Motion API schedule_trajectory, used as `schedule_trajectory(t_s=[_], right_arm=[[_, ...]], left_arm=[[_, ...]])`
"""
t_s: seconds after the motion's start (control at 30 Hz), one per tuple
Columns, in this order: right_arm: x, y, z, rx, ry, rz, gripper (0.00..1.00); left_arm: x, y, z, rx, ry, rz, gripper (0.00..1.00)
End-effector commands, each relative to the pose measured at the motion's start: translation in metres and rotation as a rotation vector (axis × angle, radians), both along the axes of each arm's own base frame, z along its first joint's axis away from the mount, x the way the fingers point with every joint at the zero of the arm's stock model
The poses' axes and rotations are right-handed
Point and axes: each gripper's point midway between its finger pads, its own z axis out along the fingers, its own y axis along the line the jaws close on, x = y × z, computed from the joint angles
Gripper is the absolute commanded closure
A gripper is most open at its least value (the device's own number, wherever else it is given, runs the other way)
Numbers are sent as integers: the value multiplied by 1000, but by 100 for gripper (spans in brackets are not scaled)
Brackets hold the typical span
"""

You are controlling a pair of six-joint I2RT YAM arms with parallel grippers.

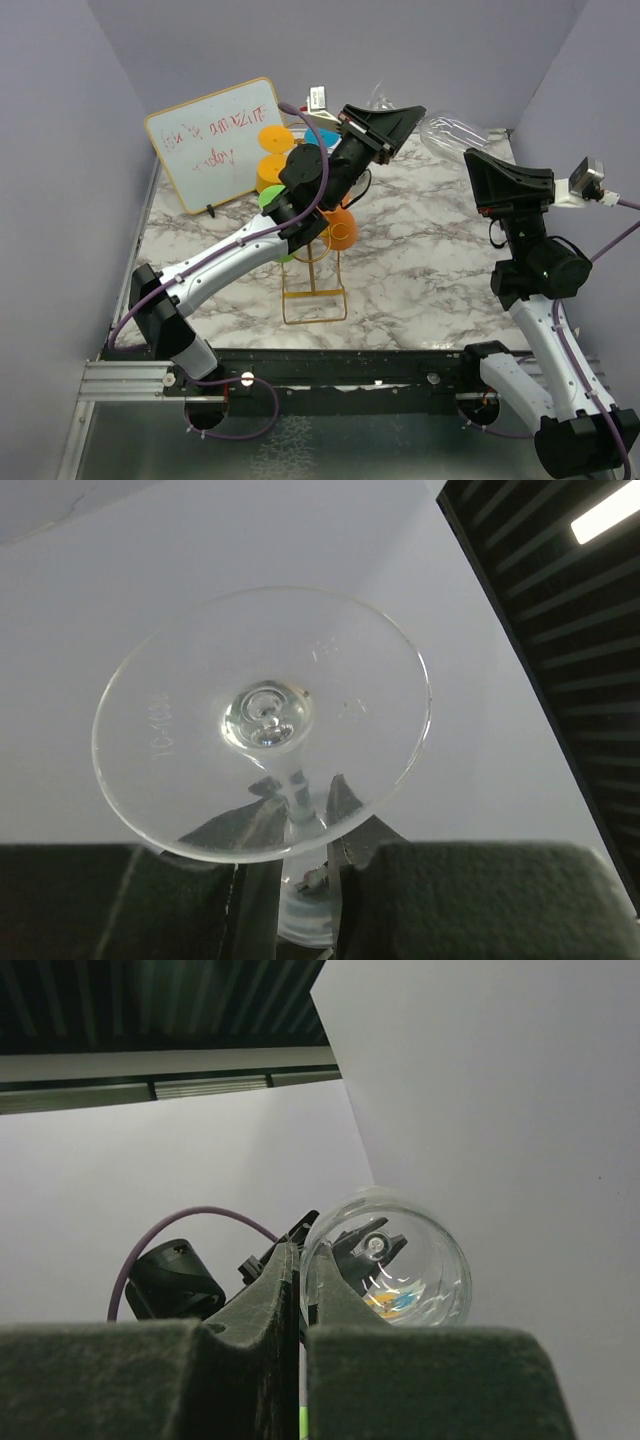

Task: Place the wine glass upside down on the wine glass rack

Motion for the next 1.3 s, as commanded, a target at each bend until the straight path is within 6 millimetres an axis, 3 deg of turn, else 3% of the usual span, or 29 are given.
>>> schedule_trajectory(t_s=[0.0,0.07,0.17,0.27,0.47,0.57,0.67,0.8,0.93,1.27], right_arm=[[-7,3,0,-12,-34,22,99],[-6,4,0,-14,-32,24,99],[-3,4,-2,-13,-17,28,99],[2,5,-6,-14,26,34,95],[11,-3,-16,30,150,9,52],[16,-10,-22,34,225,-49,38],[25,-18,-33,15,323,-122,32],[35,-24,-49,-9,437,-188,30],[40,-26,-49,-48,493,-222,29],[26,-3,-23,-220,576,-126,30]], left_arm=[[-27,-13,24,-59,-58,-142,79],[-32,-17,24,-53,-72,-163,83],[-36,-17,27,-44,-104,-160,100],[-38,-13,30,-23,-146,-131,100],[-32,11,42,47,-277,-37,100],[-26,27,52,80,-348,-21,100],[-18,38,56,120,-408,-20,100],[-16,50,65,200,-544,6,100],[-17,55,66,318,-678,46,100],[-15,49,27,624,-927,126,100]])
